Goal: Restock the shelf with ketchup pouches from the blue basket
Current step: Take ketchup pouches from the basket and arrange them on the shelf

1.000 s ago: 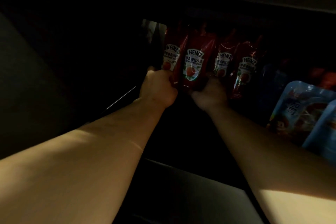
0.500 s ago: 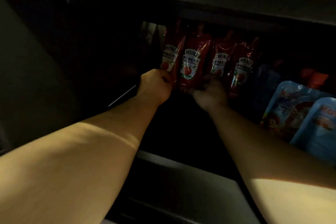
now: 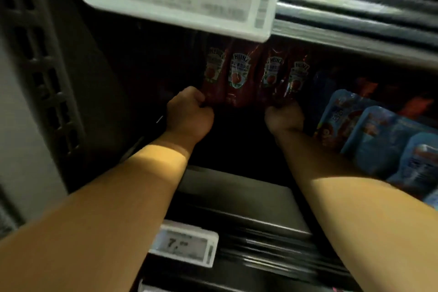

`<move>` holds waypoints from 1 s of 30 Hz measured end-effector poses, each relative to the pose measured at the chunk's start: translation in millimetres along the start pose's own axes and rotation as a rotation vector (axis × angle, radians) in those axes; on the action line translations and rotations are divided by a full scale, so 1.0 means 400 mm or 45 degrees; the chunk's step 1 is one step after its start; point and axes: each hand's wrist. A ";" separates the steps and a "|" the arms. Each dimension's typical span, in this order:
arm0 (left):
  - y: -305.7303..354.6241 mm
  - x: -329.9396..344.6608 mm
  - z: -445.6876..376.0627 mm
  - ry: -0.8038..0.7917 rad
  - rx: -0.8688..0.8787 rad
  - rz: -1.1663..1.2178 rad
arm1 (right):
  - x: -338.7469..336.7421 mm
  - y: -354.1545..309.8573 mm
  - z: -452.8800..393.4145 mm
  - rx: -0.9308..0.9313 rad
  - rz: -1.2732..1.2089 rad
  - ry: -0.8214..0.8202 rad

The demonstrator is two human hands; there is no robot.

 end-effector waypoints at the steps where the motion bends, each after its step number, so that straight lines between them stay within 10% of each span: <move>1: 0.003 -0.002 -0.001 0.004 -0.036 0.029 | -0.022 -0.001 0.029 -0.014 0.036 0.028; 8: 0.042 -0.016 0.014 -0.073 -0.121 0.147 | -0.159 -0.034 0.229 0.001 0.083 0.140; 14: 0.055 -0.090 0.112 -0.568 -0.017 0.173 | -0.267 -0.055 0.387 0.104 -0.164 0.146; 24: -0.049 -0.349 0.436 -0.692 0.300 0.577 | -0.523 -0.030 0.647 -0.263 -0.597 -0.153; 30: -0.260 -0.375 0.629 -0.848 0.098 0.336 | -0.633 0.242 0.834 -0.061 -0.661 -0.509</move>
Point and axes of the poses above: each hand's wrist, its own z-axis away from the middle knuckle, its own x-axis out of the palm, y = z × x, and after that the axes turned 15 degrees about -x, right-handed
